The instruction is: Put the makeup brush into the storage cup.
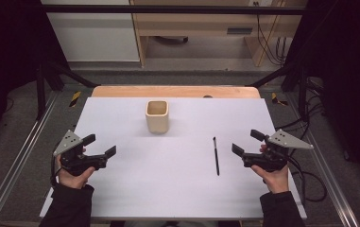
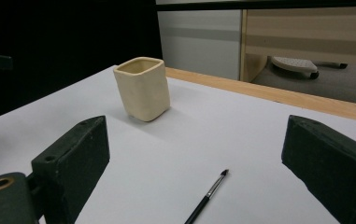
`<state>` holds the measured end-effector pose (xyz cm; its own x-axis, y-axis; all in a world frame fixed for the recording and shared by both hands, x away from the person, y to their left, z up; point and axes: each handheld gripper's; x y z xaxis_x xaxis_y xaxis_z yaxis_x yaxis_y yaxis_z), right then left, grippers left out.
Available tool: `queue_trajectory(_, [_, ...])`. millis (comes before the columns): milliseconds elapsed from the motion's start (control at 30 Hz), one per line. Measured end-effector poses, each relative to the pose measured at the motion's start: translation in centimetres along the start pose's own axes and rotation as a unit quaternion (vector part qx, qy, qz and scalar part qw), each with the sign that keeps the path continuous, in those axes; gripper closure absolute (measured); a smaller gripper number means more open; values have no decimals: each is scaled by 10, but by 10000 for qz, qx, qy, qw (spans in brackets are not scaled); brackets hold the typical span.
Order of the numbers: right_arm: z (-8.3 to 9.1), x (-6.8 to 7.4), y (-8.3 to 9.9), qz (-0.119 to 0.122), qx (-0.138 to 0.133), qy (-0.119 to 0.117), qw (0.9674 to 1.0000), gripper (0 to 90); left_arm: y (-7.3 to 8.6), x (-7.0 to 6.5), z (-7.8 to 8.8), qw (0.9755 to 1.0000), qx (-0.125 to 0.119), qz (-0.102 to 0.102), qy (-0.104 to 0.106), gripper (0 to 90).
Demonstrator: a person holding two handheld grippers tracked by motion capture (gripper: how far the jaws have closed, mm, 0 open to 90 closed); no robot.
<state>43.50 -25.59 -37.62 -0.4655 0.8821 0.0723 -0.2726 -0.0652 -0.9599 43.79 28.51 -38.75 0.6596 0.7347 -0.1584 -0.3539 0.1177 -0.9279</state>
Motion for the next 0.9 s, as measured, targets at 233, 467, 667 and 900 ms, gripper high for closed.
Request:
queue_trajectory(233, [-1, 0, 0, -11, 26, 36, 10000, 87, 3, 0, -2, 10000, 64, -8, -7, 56])
queue_trajectory(467, [-9, 4, -1, 75, 184, 164, 9997, 94, 5, 1, -3, 9999, 104, -1, -21, 56])
queue_trajectory(667, [-21, 11, -4, 108, 298, 234, 9992, 102, 5, 0, -4, 9999, 119, -25, -24, 55])
queue_trajectory(900, [-42, 19, 3, 261, 625, 298, 9973, 128, 5, 2, -3, 9999, 102, -3, -24, 56])
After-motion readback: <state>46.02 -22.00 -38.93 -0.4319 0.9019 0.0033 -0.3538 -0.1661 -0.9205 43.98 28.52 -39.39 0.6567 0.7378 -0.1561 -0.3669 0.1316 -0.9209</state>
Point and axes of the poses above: each handheld gripper's, and its own axes: z roughly backward along the jaws, y roughly out of its underside, x roughly to its left, and after that the axes turned 10 degrees about y, right-handed
